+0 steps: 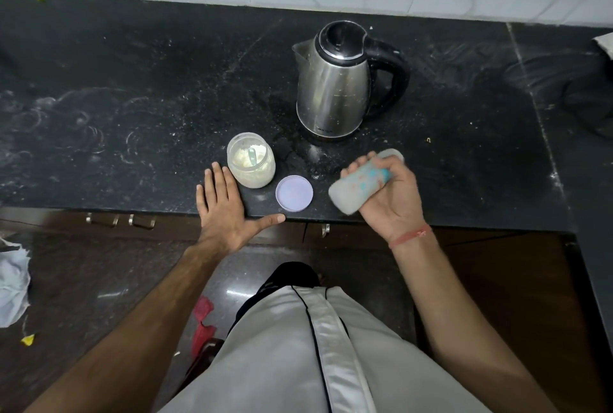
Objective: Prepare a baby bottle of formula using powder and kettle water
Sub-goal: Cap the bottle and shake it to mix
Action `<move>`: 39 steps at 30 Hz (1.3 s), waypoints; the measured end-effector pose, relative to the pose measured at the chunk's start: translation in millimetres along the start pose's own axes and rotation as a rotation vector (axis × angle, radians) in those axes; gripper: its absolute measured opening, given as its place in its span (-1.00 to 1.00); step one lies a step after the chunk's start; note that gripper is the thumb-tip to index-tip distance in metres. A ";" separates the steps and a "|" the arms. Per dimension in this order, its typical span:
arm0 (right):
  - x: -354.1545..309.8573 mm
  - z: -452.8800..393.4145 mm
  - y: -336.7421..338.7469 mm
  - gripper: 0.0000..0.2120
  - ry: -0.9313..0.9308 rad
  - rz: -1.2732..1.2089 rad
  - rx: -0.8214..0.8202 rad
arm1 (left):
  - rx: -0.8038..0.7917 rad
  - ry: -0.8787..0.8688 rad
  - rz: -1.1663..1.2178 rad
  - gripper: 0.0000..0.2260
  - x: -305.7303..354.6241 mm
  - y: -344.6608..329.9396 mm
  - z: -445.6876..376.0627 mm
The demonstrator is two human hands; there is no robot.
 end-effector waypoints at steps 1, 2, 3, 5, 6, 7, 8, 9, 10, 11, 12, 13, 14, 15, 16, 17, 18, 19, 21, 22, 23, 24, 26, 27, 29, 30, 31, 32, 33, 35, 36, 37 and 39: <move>-0.8 0.5 -1.1 -0.92 0.019 -0.068 0.009 | -0.001 0.000 0.000 0.56 0.5 -0.1 0.7; -0.6 1.2 -1.4 -0.92 0.003 -0.044 -0.003 | -0.003 -0.002 -0.002 0.56 1.1 0.0 1.6; 0.5 2.2 -2.9 -0.91 -0.036 0.050 -0.019 | -0.004 -0.006 -0.003 0.56 1.5 0.2 1.6; 0.6 1.5 -3.8 -0.90 -0.052 0.141 -0.020 | -0.004 -0.011 0.000 0.56 1.6 0.7 0.4; -1.9 -0.5 -2.4 -0.91 -0.027 0.072 0.009 | -0.001 -0.009 0.001 0.56 1.5 0.2 -0.4; -4.7 -1.9 -1.6 -0.92 -0.007 -0.012 0.025 | 0.002 -0.007 0.002 0.56 0.8 -0.5 -0.9; -6.8 -2.5 -2.1 -0.92 -0.018 -0.011 0.014 | 0.000 -0.007 0.003 0.56 0.1 -0.7 -0.7; -6.7 -2.1 -3.9 -0.91 -0.072 0.114 -0.018 | -0.001 -0.008 0.003 0.56 -0.5 -1.0 -0.4; -3.8 0.2 -8.7 -0.89 -0.141 0.313 -0.081 | 0.002 -0.011 0.003 0.57 -0.7 -0.5 -0.5; -0.3 2.4 -11.5 -0.86 -0.192 0.465 -0.136 | 0.002 -0.016 0.003 0.57 0.1 0.4 -0.6; 1.8 2.4 -12.1 -0.85 -0.203 0.492 -0.152 | -0.005 -0.018 0.005 0.57 1.1 0.9 -0.8; 1.6 -0.2 -10.2 -0.86 -0.176 0.417 -0.125 | -0.011 -0.014 0.008 0.57 1.7 1.0 -1.1; 0.7 -2.6 -7.5 -0.88 -0.155 0.279 -0.079 | -0.011 -0.006 0.009 0.57 1.1 0.9 -1.1; -0.4 -3.8 -6.6 -0.89 -0.148 0.198 -0.068 | -0.011 -0.002 0.007 0.58 0.7 1.0 -0.5; 0.0 -4.0 -6.3 -0.88 -0.167 0.220 -0.094 | -0.013 -0.004 0.006 0.57 0.9 1.1 0.3; 2.0 -2.1 -7.5 -0.86 -0.196 0.309 -0.140 | -0.016 -0.009 0.006 0.57 1.2 1.6 0.9; 3.7 -0.9 -6.0 -0.84 -0.204 0.378 -0.165 | -0.017 -0.013 0.011 0.57 1.5 2.6 0.8; 4.2 -2.5 -2.6 -0.84 -0.189 0.342 -0.159 | -0.017 -0.011 0.019 0.57 1.9 3.3 0.3; 2.4 -6.1 5.9 -0.87 -0.127 0.141 -0.087 | -0.013 -0.003 0.025 0.57 3.2 3.7 0.7; 1.6 -5.9 7.9 -0.87 -0.133 0.122 -0.081 | -0.011 -0.005 0.021 0.57 3.1 3.9 1.6; 1.8 -4.6 8.1 -0.85 -0.165 0.214 -0.102 | -0.012 -0.007 0.018 0.57 2.5 3.9 2.4; 2.9 -2.2 6.5 -0.83 -0.204 0.347 -0.134 | -0.015 -0.009 0.018 0.56 1.8 3.6 2.3; 3.6 -5.3 11.2 -0.84 -0.198 0.423 -0.098 | -0.017 -0.019 0.026 0.56 3.1 3.2 1.6; 2.0 -8.9 16.2 -0.85 -0.169 0.340 -0.027 | -0.010 -0.023 0.031 0.56 4.3 3.3 1.6; -0.7 -9.5 14.4 -0.86 -0.163 0.278 -0.013 | -0.003 -0.020 0.033 0.56 3.5 3.1 2.2; 0.2 -7.5 8.9 -0.84 -0.204 0.358 -0.060 | -0.002 -0.020 0.031 0.56 2.7 3.1 2.4; 0.5 -6.1 3.9 -0.83 -0.225 0.441 -0.100 | -0.001 -0.023 0.030 0.56 2.4 3.1 2.4; 0.9 -7.7 3.5 -0.82 -0.211 0.439 -0.099 | -0.002 -0.027 0.031 0.56 2.7 3.1 2.2; -0.2 -10.8 5.4 -0.84 -0.174 0.347 -0.060 | -0.004 -0.027 0.034 0.56 3.1 3.1 1.9; -3.5 -14.2 8.2 -0.90 -0.122 0.148 -0.015 | -0.002 -0.015 0.033 0.56 2.1 2.5 2.1; -4.0 -13.6 7.8 -0.89 -0.141 0.186 -0.033 | -0.001 -0.014 0.027 0.55 2.1 2.4 2.6; -3.5 -11.1 4.9 -0.87 -0.176 0.285 -0.063 | -0.002 -0.017 0.022 0.55 2.1 2.2 2.6; -2.9 -10.9 6.5 -0.87 -0.168 0.361 -0.059 | -0.002 -0.024 0.022 0.55 2.0 1.7 1.8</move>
Point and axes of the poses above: each hand's wrist, its own z-axis away from the middle knuckle, its own y-axis out of the back of the hand, x = y × z, the point moved 5 cm from there along -z, towards the middle knuckle, and after that the axes turned 15 degrees about z, right-handed, at the moved point
